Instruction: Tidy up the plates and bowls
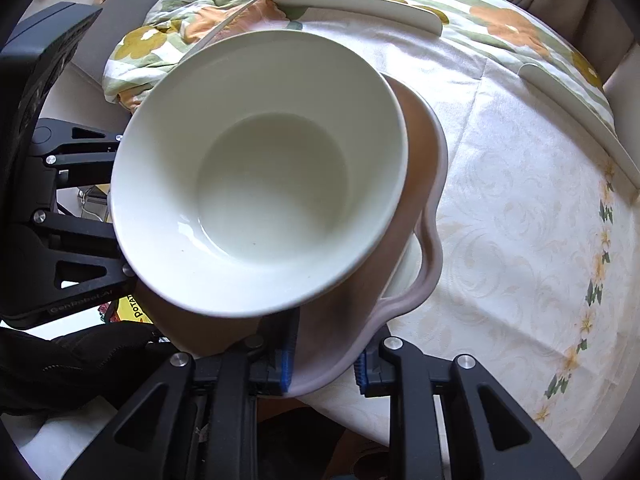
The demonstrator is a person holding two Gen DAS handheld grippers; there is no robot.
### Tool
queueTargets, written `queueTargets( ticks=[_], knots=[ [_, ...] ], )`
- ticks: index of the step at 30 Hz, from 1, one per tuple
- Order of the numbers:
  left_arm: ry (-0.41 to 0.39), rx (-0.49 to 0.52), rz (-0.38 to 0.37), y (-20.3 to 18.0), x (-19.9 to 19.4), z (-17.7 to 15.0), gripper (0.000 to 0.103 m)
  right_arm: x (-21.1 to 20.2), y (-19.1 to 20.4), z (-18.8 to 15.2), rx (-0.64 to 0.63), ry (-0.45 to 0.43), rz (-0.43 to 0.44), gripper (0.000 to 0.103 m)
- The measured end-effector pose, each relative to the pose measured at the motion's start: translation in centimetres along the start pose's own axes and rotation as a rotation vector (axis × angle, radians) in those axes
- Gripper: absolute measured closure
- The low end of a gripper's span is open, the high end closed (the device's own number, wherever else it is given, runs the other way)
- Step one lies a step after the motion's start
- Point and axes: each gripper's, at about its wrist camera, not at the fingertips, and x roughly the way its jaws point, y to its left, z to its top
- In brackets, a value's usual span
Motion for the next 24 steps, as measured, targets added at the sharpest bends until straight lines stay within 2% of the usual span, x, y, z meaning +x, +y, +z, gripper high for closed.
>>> queueTargets(
  ticks=[10, 20, 24],
  knots=[
    [-0.013, 0.001, -0.016, 1.5, 0.7, -0.9, 0.082, 0.5, 0.5, 0.0, 0.022, -0.012, -0.036, 0.082],
    [-0.024, 0.015, 0.061, 1.3, -0.7, -1.0, 0.082, 0.5, 0.6, 0.4, 0.036, 0.006, -0.06, 0.081],
    [-0.017, -0.007, 0.054, 1.5, -1.0, -1.1, 0.082, 0.1, 0.4, 0.7, 0.056, 0.022, -0.06, 0.081]
  ],
)
